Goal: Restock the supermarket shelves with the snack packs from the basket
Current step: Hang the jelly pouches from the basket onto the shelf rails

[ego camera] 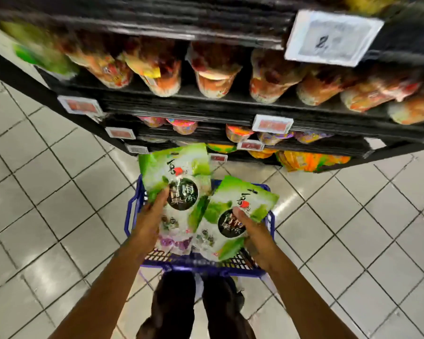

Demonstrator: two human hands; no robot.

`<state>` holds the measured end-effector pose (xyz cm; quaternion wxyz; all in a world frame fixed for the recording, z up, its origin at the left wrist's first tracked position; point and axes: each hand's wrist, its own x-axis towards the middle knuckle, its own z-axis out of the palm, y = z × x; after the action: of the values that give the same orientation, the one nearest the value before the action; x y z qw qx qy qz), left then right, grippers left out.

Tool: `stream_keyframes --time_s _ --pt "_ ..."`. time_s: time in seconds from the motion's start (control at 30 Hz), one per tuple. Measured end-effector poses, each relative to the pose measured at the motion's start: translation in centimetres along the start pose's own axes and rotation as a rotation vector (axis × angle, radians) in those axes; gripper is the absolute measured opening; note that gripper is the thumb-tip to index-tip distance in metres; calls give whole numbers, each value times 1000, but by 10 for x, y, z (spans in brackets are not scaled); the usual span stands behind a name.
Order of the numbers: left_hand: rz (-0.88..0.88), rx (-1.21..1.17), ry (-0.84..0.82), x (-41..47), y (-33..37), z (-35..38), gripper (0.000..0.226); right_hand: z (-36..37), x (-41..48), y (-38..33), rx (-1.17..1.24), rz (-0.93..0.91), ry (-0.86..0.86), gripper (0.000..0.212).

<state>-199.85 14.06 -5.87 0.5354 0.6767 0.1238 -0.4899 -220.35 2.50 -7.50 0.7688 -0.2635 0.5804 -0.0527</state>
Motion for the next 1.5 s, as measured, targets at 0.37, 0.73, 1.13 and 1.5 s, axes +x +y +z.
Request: stream_keyframes --time_s 0.37,0.73,1.13,1.5 --pt "278 -168 -316 -271 205 41 22 20 -308 -197 -35 -266 -348 55" --pt "754 -189 -518 -458 381 80 49 84 -503 -338 254 -637 -430 39" --pt "1182 -15 -660 -561 506 104 46 122 -616 -438 63 -1386 -521 54" --pt "1426 -76 -741 -649 595 159 43 114 -733 -535 83 -1890 21 46"
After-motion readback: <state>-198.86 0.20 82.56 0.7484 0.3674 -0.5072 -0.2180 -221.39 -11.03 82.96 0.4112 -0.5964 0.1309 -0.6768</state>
